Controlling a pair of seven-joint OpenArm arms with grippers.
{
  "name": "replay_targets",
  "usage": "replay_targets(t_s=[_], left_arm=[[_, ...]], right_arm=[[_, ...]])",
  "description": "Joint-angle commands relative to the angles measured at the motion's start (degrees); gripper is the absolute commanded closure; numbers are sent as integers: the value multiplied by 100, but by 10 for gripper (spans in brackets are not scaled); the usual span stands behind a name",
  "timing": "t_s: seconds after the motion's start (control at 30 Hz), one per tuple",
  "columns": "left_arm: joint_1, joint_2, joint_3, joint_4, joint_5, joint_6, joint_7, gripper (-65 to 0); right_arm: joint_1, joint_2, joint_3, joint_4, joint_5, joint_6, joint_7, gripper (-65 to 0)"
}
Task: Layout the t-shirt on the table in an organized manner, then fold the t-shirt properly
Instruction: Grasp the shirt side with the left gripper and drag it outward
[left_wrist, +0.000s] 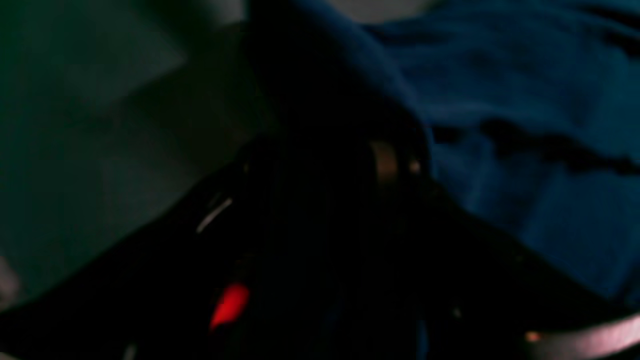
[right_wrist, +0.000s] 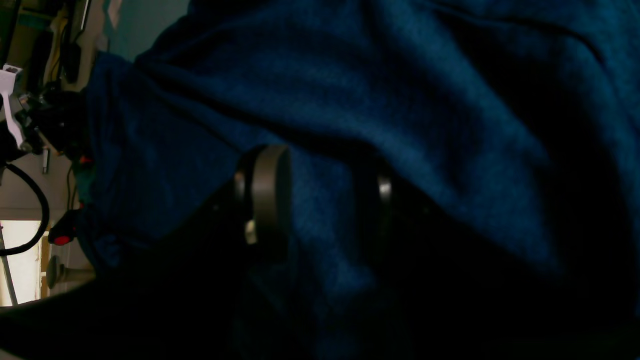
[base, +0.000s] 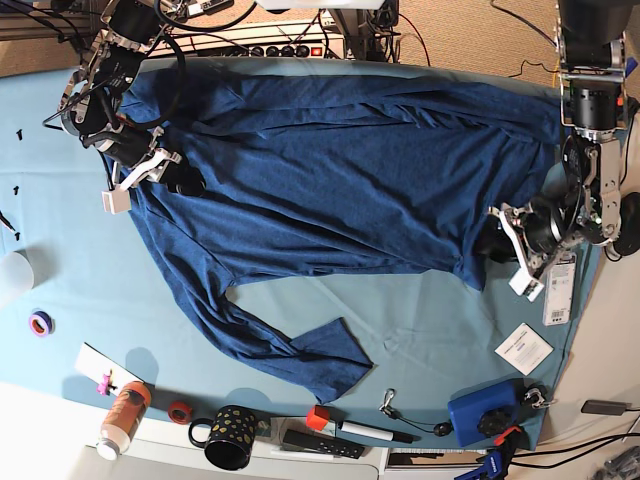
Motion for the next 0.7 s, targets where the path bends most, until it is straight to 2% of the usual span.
replay_targets(t_s=[0.0,0.1,0.13,0.2,0.27,0.3,0.53,0.67], left_arm=[[-125,-85,-13,66,-140,-25,-61,-255],[-125,-83,-13,66,-179,-25,-168,-246],[-127,-85,-13,66,-179,-25,-188,-223],[-127,-85,-13,66,-184,-25,-214,-139],[-127,-85,-13,66,-184,-25,-229,-13],[-127,-87,-13,66,-184,-25,-271,0],[-245,-90,-26,66,-94,33,-557,0],[-444,-90,-26,66,459,929,-557,0]], right_arm=[[63,79,17,79,166,28,138,-219],[66,79,17,79,166,28,138,-219],[66,79,17,76,166,28,138,-219],[66,79,17,76,166,28,140,-219],[63,79,17,79,166,28,140,-219],[63,79,17,79,166,28,142,-219],[63,79,17,79,164,28,144,-219],[63,79,17,79,162,28,144,-219]])
